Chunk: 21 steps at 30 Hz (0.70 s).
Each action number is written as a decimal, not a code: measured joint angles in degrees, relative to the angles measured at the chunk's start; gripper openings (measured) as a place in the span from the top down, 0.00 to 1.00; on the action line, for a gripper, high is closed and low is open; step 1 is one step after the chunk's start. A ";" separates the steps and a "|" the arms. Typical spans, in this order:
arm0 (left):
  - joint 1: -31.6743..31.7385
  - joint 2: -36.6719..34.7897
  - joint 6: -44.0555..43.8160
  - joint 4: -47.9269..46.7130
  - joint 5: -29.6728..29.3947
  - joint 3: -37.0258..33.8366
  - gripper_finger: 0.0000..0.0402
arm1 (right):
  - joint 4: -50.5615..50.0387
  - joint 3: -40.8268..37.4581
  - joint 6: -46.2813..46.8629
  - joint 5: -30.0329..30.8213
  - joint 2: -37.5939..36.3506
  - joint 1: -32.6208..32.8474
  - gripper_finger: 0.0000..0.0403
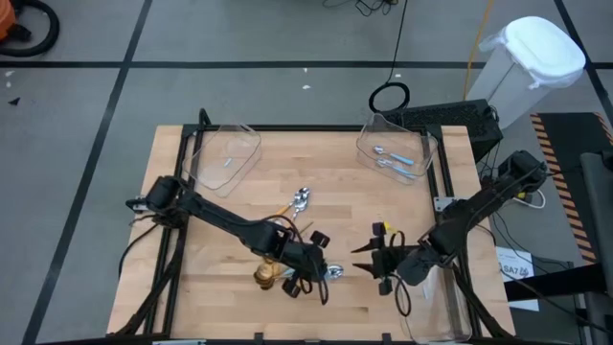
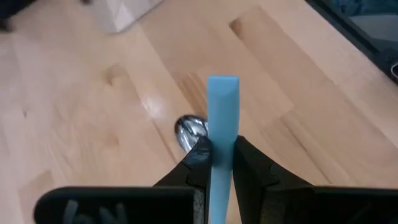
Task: Sort silverware by color (type)
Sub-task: Put the blue spoon into the top right transparent bin
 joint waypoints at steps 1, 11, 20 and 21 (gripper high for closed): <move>0.03 -0.02 -0.82 -0.29 -0.09 0.00 0.90 | 0.38 0.00 -1.56 -0.11 0.23 0.33 0.63; 0.10 0.03 -18.44 -0.39 -8.97 -0.02 0.90 | 6.45 0.00 -15.04 -0.29 3.62 1.34 0.61; -2.20 0.03 -24.43 -0.51 -24.67 -0.02 0.90 | 5.73 3.39 -5.99 5.10 3.60 -0.51 0.60; -2.43 0.03 -25.09 -0.51 -27.47 -0.02 0.90 | 5.68 3.62 -4.56 5.08 3.60 -0.93 0.60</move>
